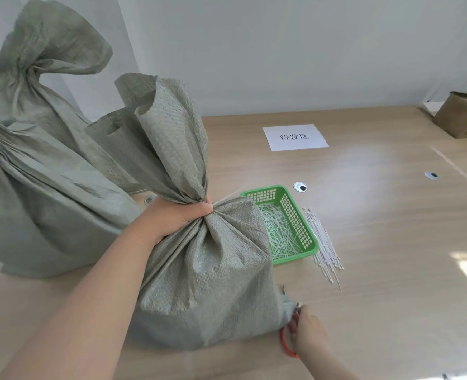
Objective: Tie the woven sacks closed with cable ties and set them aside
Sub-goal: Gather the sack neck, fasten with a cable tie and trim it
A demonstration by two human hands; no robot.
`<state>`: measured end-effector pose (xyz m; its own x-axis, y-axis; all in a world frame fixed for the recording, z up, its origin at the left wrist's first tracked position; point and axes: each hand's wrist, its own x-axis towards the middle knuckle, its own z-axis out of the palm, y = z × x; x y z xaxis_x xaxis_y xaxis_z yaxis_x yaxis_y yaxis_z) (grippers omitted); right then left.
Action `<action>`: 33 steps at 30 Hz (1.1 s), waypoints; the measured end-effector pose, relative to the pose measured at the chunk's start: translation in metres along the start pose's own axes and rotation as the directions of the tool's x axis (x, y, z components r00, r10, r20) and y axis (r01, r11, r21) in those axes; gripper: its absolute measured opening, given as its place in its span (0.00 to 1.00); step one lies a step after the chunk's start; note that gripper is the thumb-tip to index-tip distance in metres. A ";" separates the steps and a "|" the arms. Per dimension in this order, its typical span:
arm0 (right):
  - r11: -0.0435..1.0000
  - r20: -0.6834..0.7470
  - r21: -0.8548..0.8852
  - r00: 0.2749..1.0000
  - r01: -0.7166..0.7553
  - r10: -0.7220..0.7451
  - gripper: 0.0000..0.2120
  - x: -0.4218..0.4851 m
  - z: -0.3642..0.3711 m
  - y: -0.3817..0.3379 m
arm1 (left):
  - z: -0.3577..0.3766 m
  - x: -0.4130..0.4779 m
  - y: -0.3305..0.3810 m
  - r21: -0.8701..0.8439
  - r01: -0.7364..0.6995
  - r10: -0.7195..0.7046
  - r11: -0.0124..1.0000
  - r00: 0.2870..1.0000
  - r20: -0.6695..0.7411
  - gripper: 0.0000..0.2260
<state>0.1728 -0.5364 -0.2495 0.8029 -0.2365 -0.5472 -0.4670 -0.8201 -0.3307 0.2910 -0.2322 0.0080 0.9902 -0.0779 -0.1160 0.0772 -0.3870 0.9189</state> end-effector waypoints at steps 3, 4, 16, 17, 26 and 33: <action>0.998 -0.038 0.059 0.999 -0.010 0.013 0.14 -0.003 0.002 0.001 | 0.001 -0.001 0.000 -0.022 0.008 -0.008 1.000 1.000 0.008 0.04; 0.998 -0.042 0.062 0.999 -0.028 0.030 0.14 -0.004 0.000 0.001 | 0.000 -0.001 -0.001 -0.034 0.012 -0.012 0.999 1.000 0.022 0.04; 0.845 -0.164 0.526 0.963 -0.097 0.213 0.25 -0.015 -0.043 0.010 | -0.006 0.000 -0.007 -0.113 0.054 -0.045 0.992 0.996 0.082 0.07; 0.823 -0.164 0.563 0.965 -0.080 0.206 0.24 -0.014 -0.052 0.005 | -0.005 0.000 -0.007 -0.105 0.056 -0.048 0.993 0.996 0.081 0.03; 0.569 -0.208 0.790 0.973 0.229 -0.102 0.21 -0.026 -0.170 -0.089 | -0.004 0.001 -0.006 -0.138 0.030 -0.030 0.990 1.000 0.002 0.11; 0.475 -0.227 0.793 0.908 0.382 -0.351 0.19 -0.072 -0.236 -0.166 | -0.008 0.004 -0.006 -0.146 0.069 -0.079 0.987 0.995 -0.061 0.20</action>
<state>0.2797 -0.5056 0.0265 0.9775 -0.0452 -0.2060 -0.2088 -0.0669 -0.9757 0.2950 -0.2226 0.0047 0.9863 0.0090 -0.1646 0.1615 -0.2533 0.9538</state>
